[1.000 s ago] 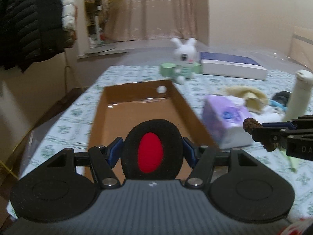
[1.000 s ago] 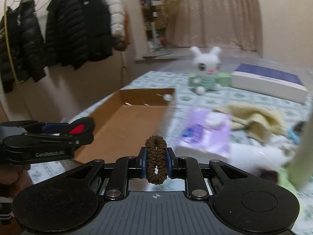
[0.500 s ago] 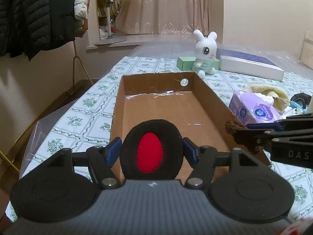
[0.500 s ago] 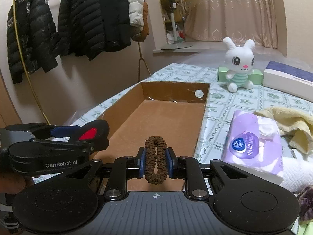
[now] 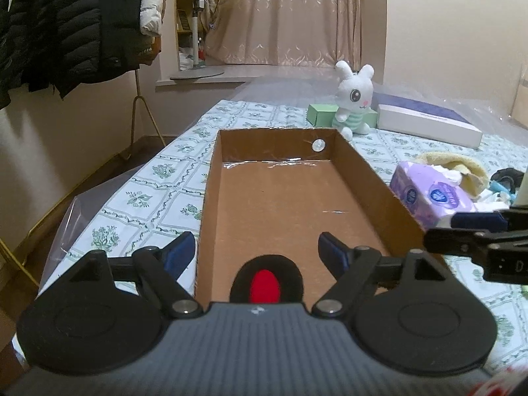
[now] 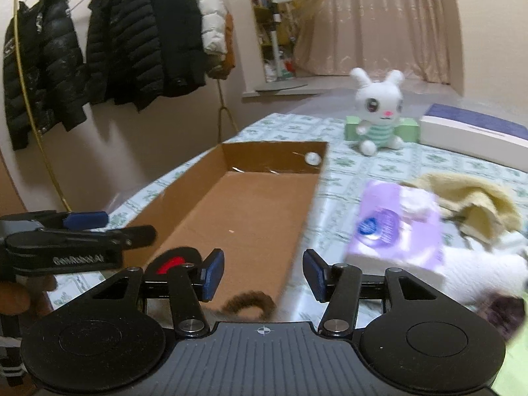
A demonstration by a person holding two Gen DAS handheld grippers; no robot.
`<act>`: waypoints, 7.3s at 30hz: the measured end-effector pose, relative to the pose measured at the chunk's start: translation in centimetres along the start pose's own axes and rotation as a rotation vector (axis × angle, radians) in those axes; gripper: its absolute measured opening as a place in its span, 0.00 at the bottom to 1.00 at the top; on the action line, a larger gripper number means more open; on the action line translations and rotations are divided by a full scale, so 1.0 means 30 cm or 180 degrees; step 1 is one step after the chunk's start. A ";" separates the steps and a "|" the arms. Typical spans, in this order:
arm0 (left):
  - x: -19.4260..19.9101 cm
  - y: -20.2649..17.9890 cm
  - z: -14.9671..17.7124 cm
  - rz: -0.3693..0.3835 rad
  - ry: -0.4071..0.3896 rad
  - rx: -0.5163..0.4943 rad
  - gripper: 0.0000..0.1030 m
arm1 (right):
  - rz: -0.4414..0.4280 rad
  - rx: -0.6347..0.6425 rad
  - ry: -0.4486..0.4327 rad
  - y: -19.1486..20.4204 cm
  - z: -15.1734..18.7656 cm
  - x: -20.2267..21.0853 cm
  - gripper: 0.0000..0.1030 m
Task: Organize soft objects
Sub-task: 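Withdraw both tools from the box back toward the table items, then reach the left tool to the dark brown velvet scrunchie and grasp it, then grasp the light green cloth with the right tool while the left tool holds the scrunchie, then carry scrunchie and green cloth into the cardboard box and open both tools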
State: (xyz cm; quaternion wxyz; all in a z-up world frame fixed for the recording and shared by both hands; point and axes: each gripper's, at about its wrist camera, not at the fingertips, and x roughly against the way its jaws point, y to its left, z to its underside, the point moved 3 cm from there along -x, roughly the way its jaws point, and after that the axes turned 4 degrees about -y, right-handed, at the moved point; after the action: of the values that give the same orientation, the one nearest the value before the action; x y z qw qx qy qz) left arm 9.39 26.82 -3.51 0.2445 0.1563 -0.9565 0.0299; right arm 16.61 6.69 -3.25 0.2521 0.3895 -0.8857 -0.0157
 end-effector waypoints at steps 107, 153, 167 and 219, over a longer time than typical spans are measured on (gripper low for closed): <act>-0.098 -0.805 0.116 0.1285 0.0378 -0.0573 0.17 | 0.0876 0.0102 0.0311 -0.659 0.264 0.159 0.76; 0.244 -0.595 0.113 0.1006 0.0185 -0.0387 0.17 | 0.0637 -0.0117 -0.0106 -0.321 0.163 0.596 0.03; 0.209 -0.225 -0.005 0.0332 0.0002 -0.0151 0.17 | -0.0128 0.0003 -0.0138 -0.041 -0.025 0.303 0.03; 0.093 -0.113 0.025 0.0158 0.0032 0.0114 0.50 | 0.0179 -0.0351 -0.0149 -0.107 0.044 0.194 0.67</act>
State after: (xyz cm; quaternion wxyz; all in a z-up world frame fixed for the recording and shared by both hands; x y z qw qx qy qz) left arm 7.78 22.72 -2.90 0.2457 0.1367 -0.9581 0.0540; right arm 14.87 0.18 -2.58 0.2528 0.3495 -0.8998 -0.0665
